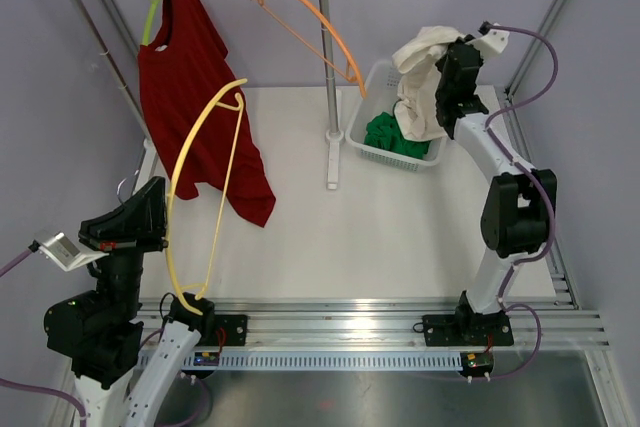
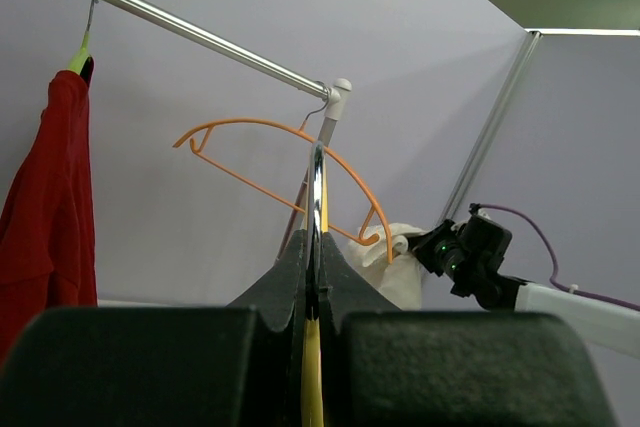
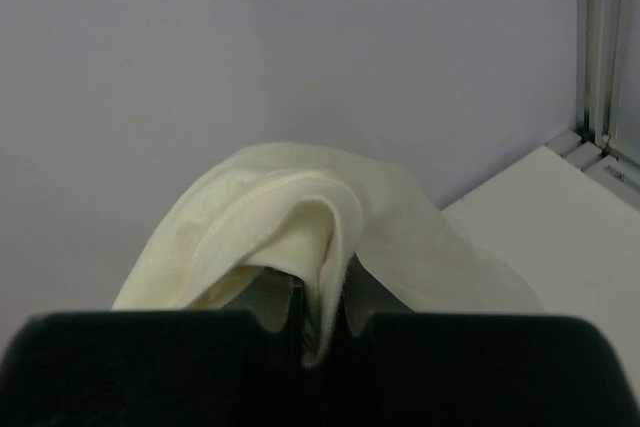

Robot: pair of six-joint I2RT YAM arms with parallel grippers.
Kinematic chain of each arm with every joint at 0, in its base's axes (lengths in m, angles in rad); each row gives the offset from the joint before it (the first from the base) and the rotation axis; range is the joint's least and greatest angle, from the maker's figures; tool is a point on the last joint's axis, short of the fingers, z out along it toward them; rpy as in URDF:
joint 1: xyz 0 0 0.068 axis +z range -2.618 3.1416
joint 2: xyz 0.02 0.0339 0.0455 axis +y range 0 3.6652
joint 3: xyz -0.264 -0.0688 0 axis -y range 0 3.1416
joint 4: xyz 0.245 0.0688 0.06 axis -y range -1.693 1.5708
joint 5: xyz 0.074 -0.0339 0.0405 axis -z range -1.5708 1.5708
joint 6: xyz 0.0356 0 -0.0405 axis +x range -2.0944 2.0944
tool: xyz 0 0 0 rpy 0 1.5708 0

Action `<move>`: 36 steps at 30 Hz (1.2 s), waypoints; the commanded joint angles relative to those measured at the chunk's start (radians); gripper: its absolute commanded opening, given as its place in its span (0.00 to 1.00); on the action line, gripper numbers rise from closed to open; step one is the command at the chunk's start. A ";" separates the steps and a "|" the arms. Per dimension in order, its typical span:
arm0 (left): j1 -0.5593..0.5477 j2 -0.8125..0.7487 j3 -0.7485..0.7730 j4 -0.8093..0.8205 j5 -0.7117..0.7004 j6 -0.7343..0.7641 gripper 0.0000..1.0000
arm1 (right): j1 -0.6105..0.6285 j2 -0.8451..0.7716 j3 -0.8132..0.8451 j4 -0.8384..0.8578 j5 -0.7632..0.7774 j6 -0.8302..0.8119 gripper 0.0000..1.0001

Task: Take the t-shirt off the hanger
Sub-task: Place the tshirt into the basket

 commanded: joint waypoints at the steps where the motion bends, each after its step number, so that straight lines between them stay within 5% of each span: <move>1: 0.004 0.024 0.029 0.055 0.025 -0.006 0.00 | -0.009 0.051 -0.010 0.045 0.009 0.113 0.00; 16: 0.004 0.025 0.032 0.044 0.028 -0.006 0.00 | 0.002 0.406 0.089 -0.298 0.001 0.368 0.00; 21: 0.005 0.027 0.030 0.046 0.029 -0.006 0.00 | -0.004 0.439 0.116 -0.389 -0.014 0.401 0.09; 28: 0.004 0.027 0.035 0.043 0.032 -0.004 0.00 | -0.004 0.369 0.082 -0.344 -0.040 0.374 0.29; 34: 0.004 0.028 0.036 0.041 0.034 -0.001 0.00 | 0.009 0.308 0.091 -0.309 -0.123 0.290 0.66; 36: 0.005 0.027 0.038 0.041 0.035 -0.003 0.00 | 0.019 0.286 0.118 -0.323 -0.140 0.253 0.70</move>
